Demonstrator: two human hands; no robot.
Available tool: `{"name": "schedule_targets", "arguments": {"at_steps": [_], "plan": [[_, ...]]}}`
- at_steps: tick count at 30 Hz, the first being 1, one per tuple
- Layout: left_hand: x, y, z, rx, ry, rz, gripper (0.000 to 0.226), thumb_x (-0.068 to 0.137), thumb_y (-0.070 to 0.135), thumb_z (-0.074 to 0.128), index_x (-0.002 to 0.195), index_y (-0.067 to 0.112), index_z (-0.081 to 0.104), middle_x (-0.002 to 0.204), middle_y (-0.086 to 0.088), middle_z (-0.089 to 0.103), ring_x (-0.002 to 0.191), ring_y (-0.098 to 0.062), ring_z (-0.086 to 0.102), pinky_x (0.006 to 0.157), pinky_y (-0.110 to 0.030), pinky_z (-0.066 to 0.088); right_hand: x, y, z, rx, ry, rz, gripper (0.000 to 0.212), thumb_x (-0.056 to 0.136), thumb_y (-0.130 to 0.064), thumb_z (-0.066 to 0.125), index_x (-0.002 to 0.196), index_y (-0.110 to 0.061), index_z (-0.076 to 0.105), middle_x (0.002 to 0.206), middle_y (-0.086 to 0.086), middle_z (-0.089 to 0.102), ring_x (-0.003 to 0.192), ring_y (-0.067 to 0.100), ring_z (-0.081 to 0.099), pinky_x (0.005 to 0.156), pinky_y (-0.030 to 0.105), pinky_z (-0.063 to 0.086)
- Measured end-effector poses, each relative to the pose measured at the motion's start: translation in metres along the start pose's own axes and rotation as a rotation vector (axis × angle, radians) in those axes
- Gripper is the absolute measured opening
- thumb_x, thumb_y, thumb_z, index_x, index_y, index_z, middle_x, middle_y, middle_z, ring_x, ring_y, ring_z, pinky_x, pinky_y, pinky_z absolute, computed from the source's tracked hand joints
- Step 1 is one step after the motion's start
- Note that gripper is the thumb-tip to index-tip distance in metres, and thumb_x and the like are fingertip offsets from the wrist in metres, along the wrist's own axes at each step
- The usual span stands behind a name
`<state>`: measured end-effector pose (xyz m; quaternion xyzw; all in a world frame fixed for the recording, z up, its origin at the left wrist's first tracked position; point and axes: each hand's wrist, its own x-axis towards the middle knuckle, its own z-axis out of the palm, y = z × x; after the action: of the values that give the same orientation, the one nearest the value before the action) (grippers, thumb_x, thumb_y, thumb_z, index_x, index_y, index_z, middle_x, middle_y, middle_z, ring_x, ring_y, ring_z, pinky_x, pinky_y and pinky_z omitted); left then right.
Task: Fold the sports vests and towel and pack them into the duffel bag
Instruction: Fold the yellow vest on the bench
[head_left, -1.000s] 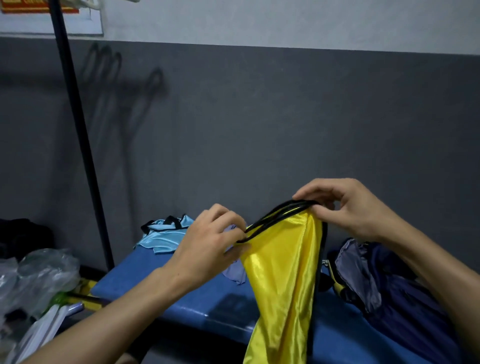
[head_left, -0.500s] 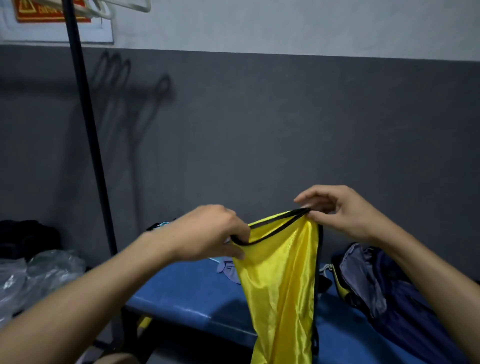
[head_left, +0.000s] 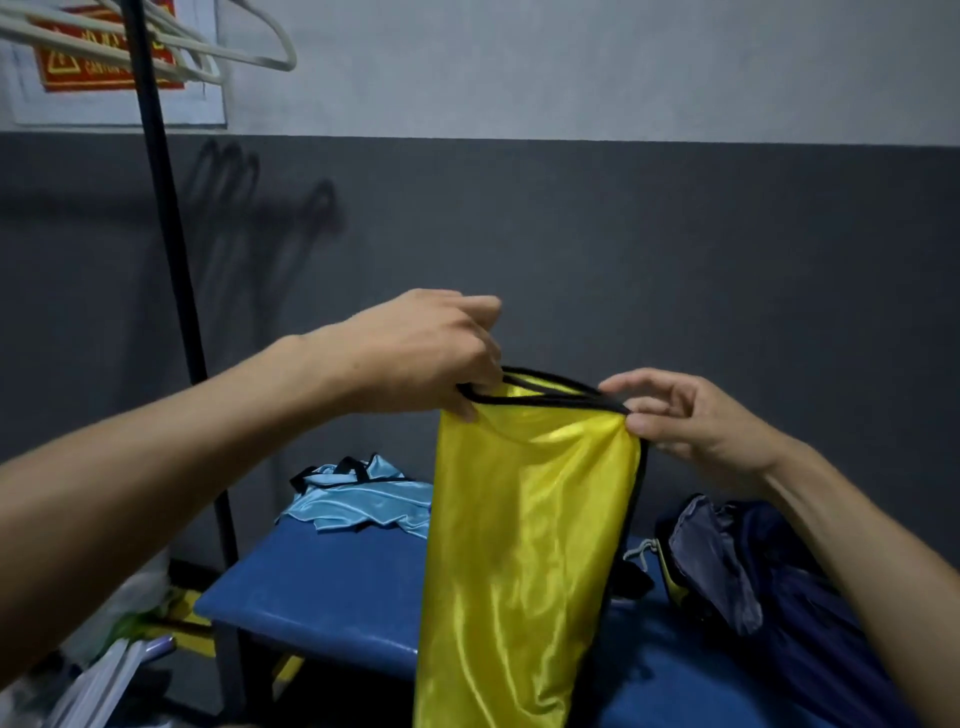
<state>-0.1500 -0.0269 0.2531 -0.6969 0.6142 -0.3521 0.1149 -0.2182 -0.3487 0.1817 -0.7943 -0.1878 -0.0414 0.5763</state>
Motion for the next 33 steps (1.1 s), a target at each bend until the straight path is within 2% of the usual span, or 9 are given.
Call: {"name": "schedule_targets", "arguments": {"at_steps": [3, 7, 10, 14, 17, 21, 25, 30, 33], "plan": [[0.012, 0.006, -0.016, -0.304, -0.068, -0.097, 0.045, 0.075, 0.056, 0.079, 0.072, 0.018, 0.055, 0.070, 0.009, 0.054, 0.075, -0.008, 0.036, 0.060, -0.031, 0.039, 0.000, -0.005, 0.002, 0.211, 0.115, -0.038, 0.031, 0.089, -0.012, 0.068, 0.120, -0.015, 0.069, 0.096, 0.010, 0.064, 0.079, 0.014, 0.065, 0.071, 0.022, 0.054], [0.017, 0.002, -0.042, -0.843, -0.297, -0.315, 0.037, 0.084, 0.043, 0.080, 0.076, 0.012, 0.062, 0.066, -0.009, 0.050, 0.060, -0.010, 0.043, 0.056, -0.033, 0.038, -0.001, -0.020, 0.009, 0.324, 0.163, -0.113, 0.024, 0.100, -0.002, 0.045, 0.118, -0.010, 0.059, 0.060, -0.008, 0.062, 0.051, 0.000, 0.058, 0.055, 0.015, 0.051], [0.020, -0.003, -0.051, -0.795, -0.310, -0.472, 0.033, 0.087, 0.053, 0.068, 0.073, 0.023, 0.065, 0.061, 0.004, 0.046, 0.055, -0.007, 0.043, 0.051, -0.029, 0.041, -0.003, -0.035, 0.014, 0.351, 0.173, -0.153, 0.023, 0.103, -0.002, 0.042, 0.119, -0.009, 0.057, 0.056, -0.010, 0.062, 0.051, 0.000, 0.060, 0.056, 0.017, 0.053], [0.025, -0.010, -0.057, -0.802, -0.174, -0.582, 0.049, 0.094, 0.051, 0.062, 0.072, 0.008, 0.054, 0.063, 0.001, 0.036, 0.056, -0.011, 0.038, 0.051, -0.025, 0.040, -0.005, -0.041, 0.011, 0.351, 0.197, -0.156, 0.028, 0.093, -0.014, 0.058, 0.120, -0.011, 0.063, 0.083, 0.001, 0.070, 0.071, 0.010, 0.067, 0.066, 0.023, 0.058], [0.031, -0.012, -0.060, -0.376, -0.058, -0.560, 0.038, 0.092, 0.053, 0.068, 0.083, 0.016, 0.065, 0.066, 0.008, 0.055, 0.066, -0.015, 0.056, 0.058, -0.029, 0.040, -0.003, -0.040, 0.012, 0.285, 0.263, -0.167, 0.029, 0.093, -0.016, 0.061, 0.121, -0.010, 0.063, 0.082, -0.003, 0.070, 0.069, 0.007, 0.065, 0.063, 0.020, 0.055], [0.047, 0.002, -0.066, -0.009, -0.256, -0.606, 0.045, 0.091, 0.062, 0.062, 0.126, 0.034, 0.059, 0.103, 0.003, 0.064, 0.105, -0.031, 0.061, 0.074, -0.033, 0.038, 0.000, -0.039, 0.015, -0.008, 0.412, -0.245, 0.018, 0.098, -0.013, 0.065, 0.115, -0.013, 0.068, 0.076, -0.008, 0.067, 0.074, 0.003, 0.060, 0.071, 0.016, 0.048], [0.053, 0.005, -0.072, 0.129, -0.326, -0.585, 0.033, 0.091, 0.062, 0.062, 0.100, 0.031, 0.066, 0.101, -0.003, 0.066, 0.095, -0.035, 0.062, 0.067, -0.034, 0.040, -0.008, -0.052, 0.013, -0.247, 0.376, -0.259, 0.019, 0.096, -0.015, 0.069, 0.115, -0.016, 0.071, 0.081, -0.011, 0.070, 0.081, 0.002, 0.063, 0.077, 0.014, 0.049], [0.058, 0.012, -0.076, 0.051, -0.148, -0.498, 0.033, 0.090, 0.062, 0.063, 0.094, 0.029, 0.063, 0.102, 0.005, 0.051, 0.106, -0.025, 0.053, 0.069, -0.036, 0.040, -0.017, -0.059, 0.008, -0.401, 0.405, -0.120, 0.013, 0.097, -0.018, 0.069, 0.109, -0.019, 0.073, 0.087, -0.006, 0.070, 0.059, 0.005, 0.061, 0.052, 0.017, 0.045], [0.066, 0.021, -0.079, -0.214, -0.063, -0.472, 0.035, 0.094, 0.057, 0.061, 0.086, 0.023, 0.059, 0.088, 0.006, 0.052, 0.089, -0.023, 0.056, 0.070, -0.033, 0.044, -0.020, -0.054, 0.014, -0.297, 0.439, -0.019, 0.011, 0.102, -0.016, 0.062, 0.109, -0.009, 0.067, 0.088, 0.005, 0.066, 0.051, 0.015, 0.063, 0.040, 0.023, 0.041]]}}
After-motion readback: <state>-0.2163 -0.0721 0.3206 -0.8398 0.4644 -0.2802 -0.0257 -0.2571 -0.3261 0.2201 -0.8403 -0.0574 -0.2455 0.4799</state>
